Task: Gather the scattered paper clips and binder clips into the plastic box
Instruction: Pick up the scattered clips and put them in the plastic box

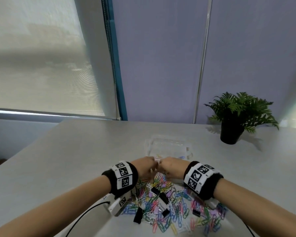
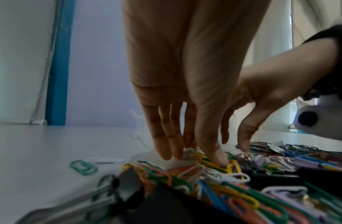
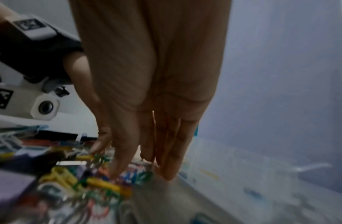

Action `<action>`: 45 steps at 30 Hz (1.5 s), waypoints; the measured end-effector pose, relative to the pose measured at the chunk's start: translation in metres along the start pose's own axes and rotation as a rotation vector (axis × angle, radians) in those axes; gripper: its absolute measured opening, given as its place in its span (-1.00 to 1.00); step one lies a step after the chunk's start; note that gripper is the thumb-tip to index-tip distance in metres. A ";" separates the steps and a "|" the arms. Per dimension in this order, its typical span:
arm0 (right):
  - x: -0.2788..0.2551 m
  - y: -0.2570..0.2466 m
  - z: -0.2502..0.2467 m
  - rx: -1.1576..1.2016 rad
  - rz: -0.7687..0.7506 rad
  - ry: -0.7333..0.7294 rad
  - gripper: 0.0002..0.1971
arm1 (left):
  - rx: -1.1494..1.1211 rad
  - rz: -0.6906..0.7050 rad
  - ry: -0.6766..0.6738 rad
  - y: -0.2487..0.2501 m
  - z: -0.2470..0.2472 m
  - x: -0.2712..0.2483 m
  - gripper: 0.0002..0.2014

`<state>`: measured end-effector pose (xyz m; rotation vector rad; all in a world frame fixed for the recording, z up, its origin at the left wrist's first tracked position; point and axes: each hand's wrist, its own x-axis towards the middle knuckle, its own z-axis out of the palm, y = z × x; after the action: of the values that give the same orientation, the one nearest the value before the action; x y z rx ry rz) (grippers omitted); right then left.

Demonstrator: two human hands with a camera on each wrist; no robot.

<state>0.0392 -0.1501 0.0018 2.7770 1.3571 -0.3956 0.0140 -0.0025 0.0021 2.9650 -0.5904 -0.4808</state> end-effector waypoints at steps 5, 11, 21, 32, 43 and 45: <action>-0.006 0.001 0.009 0.035 0.013 0.027 -0.60 | -0.027 -0.074 -0.006 0.000 0.006 0.006 -0.43; -0.010 0.008 0.013 0.210 0.085 0.023 -0.78 | -0.056 -0.033 -0.053 0.007 0.007 0.003 -0.72; -0.026 0.020 0.008 0.448 0.137 0.075 -0.74 | -0.114 0.022 -0.038 0.004 0.001 -0.007 -0.79; -0.044 0.045 -0.028 0.908 0.165 0.278 -0.84 | -0.508 0.005 0.104 -0.015 -0.025 -0.010 -0.77; -0.008 0.056 -0.056 0.798 0.297 0.538 -0.80 | -0.319 -0.115 0.119 -0.022 -0.063 0.035 -0.73; -0.003 0.056 -0.053 0.718 0.293 0.515 -0.80 | -0.341 -0.099 0.123 -0.026 -0.062 0.029 -0.73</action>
<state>0.0926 -0.1805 0.0487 3.8163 0.9494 -0.1755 0.0685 0.0112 0.0484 2.6806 -0.3140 -0.3604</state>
